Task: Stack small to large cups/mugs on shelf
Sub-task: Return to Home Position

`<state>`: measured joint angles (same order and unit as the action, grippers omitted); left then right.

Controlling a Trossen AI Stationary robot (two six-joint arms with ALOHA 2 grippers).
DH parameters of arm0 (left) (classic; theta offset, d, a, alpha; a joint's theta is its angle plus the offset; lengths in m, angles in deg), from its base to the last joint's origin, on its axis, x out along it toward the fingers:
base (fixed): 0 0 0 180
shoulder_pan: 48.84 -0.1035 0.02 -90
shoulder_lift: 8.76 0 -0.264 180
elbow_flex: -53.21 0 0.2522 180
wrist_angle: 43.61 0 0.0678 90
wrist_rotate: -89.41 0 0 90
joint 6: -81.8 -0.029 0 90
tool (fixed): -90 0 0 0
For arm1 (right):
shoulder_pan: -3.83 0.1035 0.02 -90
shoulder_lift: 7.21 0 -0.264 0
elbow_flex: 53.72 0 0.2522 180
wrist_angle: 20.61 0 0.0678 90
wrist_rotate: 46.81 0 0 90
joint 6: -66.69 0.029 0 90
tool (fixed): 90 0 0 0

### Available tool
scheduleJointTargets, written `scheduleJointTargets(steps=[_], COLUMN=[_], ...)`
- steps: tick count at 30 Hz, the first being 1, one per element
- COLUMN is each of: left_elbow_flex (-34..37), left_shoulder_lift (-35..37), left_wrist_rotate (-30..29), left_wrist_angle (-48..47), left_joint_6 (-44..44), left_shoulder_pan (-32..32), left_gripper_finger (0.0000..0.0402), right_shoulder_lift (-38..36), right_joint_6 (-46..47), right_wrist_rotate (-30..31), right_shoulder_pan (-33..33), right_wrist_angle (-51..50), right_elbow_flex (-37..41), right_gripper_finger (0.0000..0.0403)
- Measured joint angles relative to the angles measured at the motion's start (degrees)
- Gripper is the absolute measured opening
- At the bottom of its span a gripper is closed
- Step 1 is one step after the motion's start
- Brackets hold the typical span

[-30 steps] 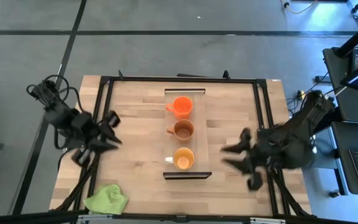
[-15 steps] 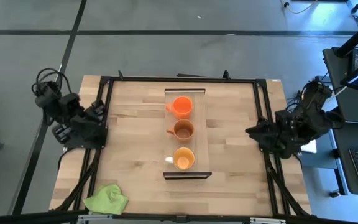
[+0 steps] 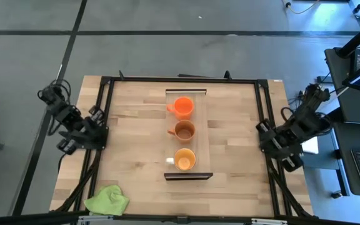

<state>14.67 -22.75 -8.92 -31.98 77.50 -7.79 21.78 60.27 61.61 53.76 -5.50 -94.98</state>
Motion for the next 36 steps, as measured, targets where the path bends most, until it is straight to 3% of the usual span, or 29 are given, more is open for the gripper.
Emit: scheduleJointTargets(steps=[9,13,18,25,32,36], left_elbow_flex=[19.9,24.3,24.3,24.3,24.3,24.2], left_shoulder_lift=[8.1,11.1,12.1,12.3,12.3,12.0], left_wrist_rotate=[0.5,-0.8,-1.9,-7.0,-17.1,-20.8], left_wrist_angle=[15.0,17.8,9.8,-11.4,-14.4,-21.7], left_joint_6=[0.9,2.0,7.5,20.5,19.1,24.1], left_shoulder_pan=[-4.4,-7.2,-11.3,-17.3,-21.3,-23.3], left_gripper_finger=[0.0069,0.0069,0.0069,0.0069,0.0069,0.0069], right_shoulder_lift=[-4.8,-5.6,-6.0,-6.0,-5.9,-5.9], right_joint_6=[-1.6,-1.2,-1.2,-0.2,-0.9,2.8], right_wrist_rotate=[-3.5,-3.1,1.3,9.8,13.5,17.5], right_shoulder_pan=[-2.9,-3.5,-3.5,-3.5,-3.5,-3.5], right_wrist_angle=[22.4,31.2,28.5,19.1,10.0,4.9], right_elbow_flex=[19.2,26.5,27.0,27.1,27.1,27.1], right_gripper_finger=[0.0156,0.0156,0.0156,0.0156,0.0156,0.0156])
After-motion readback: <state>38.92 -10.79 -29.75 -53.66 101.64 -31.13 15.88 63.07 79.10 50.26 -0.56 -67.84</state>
